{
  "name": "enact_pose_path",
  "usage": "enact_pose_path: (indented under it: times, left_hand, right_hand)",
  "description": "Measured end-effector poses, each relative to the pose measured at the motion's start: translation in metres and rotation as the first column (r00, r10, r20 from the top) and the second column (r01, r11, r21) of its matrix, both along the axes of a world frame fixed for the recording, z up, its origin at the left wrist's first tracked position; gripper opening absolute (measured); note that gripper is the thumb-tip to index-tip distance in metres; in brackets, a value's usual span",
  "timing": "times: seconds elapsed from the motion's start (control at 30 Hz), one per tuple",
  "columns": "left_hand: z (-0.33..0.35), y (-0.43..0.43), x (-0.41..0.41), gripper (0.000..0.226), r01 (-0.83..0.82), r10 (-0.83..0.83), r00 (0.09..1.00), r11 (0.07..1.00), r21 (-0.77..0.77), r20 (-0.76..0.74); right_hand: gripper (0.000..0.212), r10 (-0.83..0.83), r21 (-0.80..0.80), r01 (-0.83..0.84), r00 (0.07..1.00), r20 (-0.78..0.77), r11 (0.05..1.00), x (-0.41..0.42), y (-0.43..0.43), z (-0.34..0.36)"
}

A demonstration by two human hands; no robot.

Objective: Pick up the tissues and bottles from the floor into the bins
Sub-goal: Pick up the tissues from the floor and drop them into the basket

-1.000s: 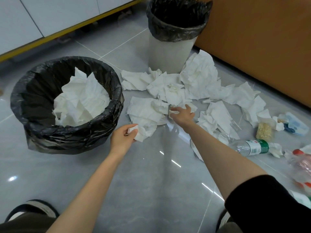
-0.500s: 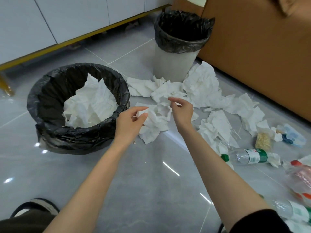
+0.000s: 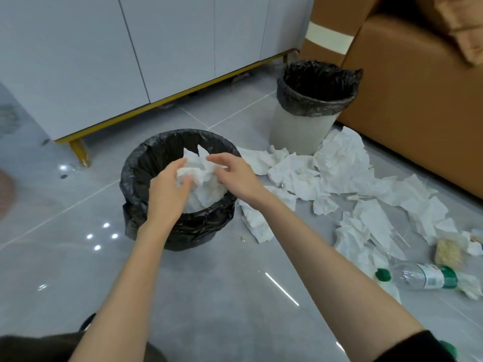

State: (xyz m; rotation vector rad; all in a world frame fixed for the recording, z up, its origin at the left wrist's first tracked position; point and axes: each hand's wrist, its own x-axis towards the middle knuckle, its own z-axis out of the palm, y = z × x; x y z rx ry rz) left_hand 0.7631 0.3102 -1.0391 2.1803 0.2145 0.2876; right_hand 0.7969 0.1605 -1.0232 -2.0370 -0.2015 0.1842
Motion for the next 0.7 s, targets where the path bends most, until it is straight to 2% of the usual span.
enact_pose_path:
  times: [0.07,0.17,0.23,0.3,0.33,0.4,0.47,0.5,0.57,0.7]
  left_hand:
    - [-0.006,0.001,0.001,0.047,0.054,-0.053,0.998,0.996,0.068,-0.016]
    - [-0.010,-0.006,0.002,0.053,0.030,-0.037,0.999,0.978,0.208,0.031]
    - [-0.009,-0.011,0.004,0.051,0.024,-0.050,0.995,0.955,0.296,0.082]
    - [-0.010,-0.017,0.007,0.046,0.104,-0.145,0.986,0.921,0.376,0.083]
    - [-0.013,-0.020,0.010,0.045,0.167,-0.196,0.980,0.896,0.412,0.028]
    - [-0.024,-0.024,0.014,0.045,0.311,-0.260,0.950,0.837,0.450,-0.175]
    - [-0.030,-0.024,0.013,0.048,0.412,-0.260,0.879,0.837,0.360,-0.400]
    - [-0.030,-0.024,0.012,0.049,0.409,-0.244,0.857,0.858,0.311,-0.453]
    - [-0.027,-0.028,0.009,0.048,0.371,-0.207,0.874,0.868,0.331,-0.439]
    - [-0.014,-0.044,0.000,0.043,0.241,-0.147,0.959,0.870,0.429,-0.241]
  right_hand:
    - [0.035,-0.065,0.008,0.064,0.997,0.051,0.998,-0.003,-0.005,-0.003]
    - [0.034,-0.190,0.047,0.186,0.975,0.111,0.981,-0.005,-0.018,-0.007]
    - [0.033,-0.238,0.057,0.232,0.962,0.133,0.971,-0.009,-0.028,-0.010]
    - [0.032,-0.260,0.057,0.255,0.958,0.122,0.965,-0.013,-0.038,-0.016]
    - [0.033,-0.265,0.055,0.260,0.958,0.105,0.964,-0.015,-0.042,-0.018]
    - [0.034,-0.270,0.035,0.269,0.959,0.080,0.963,-0.020,-0.051,-0.022]
    - [0.034,-0.291,0.025,0.290,0.955,0.058,0.957,-0.026,-0.059,-0.027]
    - [0.033,-0.303,0.031,0.302,0.952,0.040,0.953,-0.028,-0.063,-0.030]
    - [0.032,-0.325,0.052,0.325,0.946,-0.008,0.944,-0.033,-0.071,-0.037]
    - [0.031,-0.388,0.064,0.397,0.913,-0.126,0.915,-0.043,-0.092,-0.061]
